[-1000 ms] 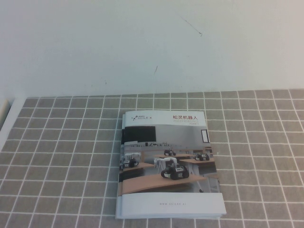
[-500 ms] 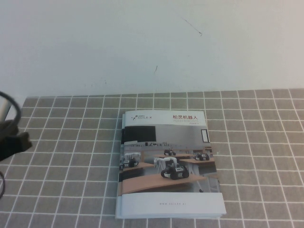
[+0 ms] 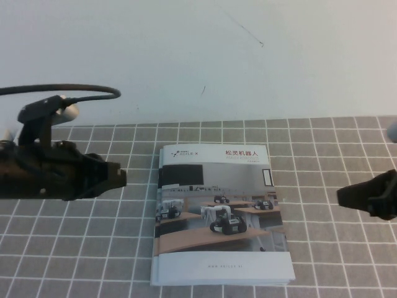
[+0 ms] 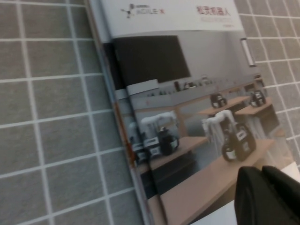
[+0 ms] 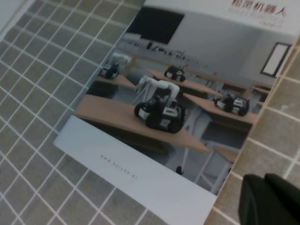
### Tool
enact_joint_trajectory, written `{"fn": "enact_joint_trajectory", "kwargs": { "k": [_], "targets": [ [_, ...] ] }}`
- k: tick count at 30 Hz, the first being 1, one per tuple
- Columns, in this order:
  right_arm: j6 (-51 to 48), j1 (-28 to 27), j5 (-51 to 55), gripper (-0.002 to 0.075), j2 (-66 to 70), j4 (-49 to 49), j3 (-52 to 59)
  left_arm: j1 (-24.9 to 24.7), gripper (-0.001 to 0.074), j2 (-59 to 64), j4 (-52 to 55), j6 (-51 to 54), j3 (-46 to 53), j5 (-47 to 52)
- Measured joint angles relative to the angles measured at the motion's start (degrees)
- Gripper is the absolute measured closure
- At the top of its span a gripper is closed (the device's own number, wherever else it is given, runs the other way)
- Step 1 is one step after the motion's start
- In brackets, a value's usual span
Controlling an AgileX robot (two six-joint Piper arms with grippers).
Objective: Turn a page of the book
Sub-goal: Open the closed book
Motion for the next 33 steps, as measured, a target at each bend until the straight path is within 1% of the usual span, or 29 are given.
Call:
{"fn": "enact_joint_trajectory", "kwargs": {
  "k": [4,7,11,14,16,19,22,24,27,33],
  "targets": [
    [-0.43,6.13,-2.51,0.0729,6.71,-0.12,-3.64,-3.25,0.0738,5.58,-6.96,5.33,-0.14,-0.37],
    [-0.52,10.2,-3.17,0.0729,11.89,-0.65,-7.33,-7.94,0.0738,10.18,-8.91,6.57,-0.14,-3.99],
    [0.49,12.71,-3.28,0.0727,17.21,-2.68,-11.03,-13.35,0.0738,15.68,-9.76,6.7,-0.14,-11.65],
    [1.67,13.2,-4.64,0.0704,19.24,-3.82,-12.93,-15.41,0.0738,18.72,-10.06,6.73,-0.14,-16.28],
    [2.05,13.2,-5.81,0.0669,19.93,-4.26,-13.79,-15.69,0.0738,20.24,-10.06,6.83,-0.14,-18.14],
    [3.56,13.2,-6.38,0.0579,21.17,-5.55,-14.99,-15.68,0.0738,21.84,-10.06,7.19,-0.14,-22.52],
    [4.65,13.2,-6.38,0.047,22.23,-6.67,-15.52,-15.68,0.0738,22.09,-10.16,7.38,-0.14,-25.96],
    [4.87,13.2,-7.12,0.0431,22.8,-6.72,-15.68,-15.68,0.0738,22.49,-10.16,7.77,-0.61,-26.77],
    [4.99,13.2,-8.55,0.0404,23.44,-6.85,-15.68,-15.68,0.0738,23.11,-10.16,8.16,-0.86,-26.73],
    [5.25,13.2,-9.64,0.0396,27.14,-6.85,-15.76,-15.68,0.0738,24.38,-10.06,8.25,-1.21,-25.98]
  ]
}}
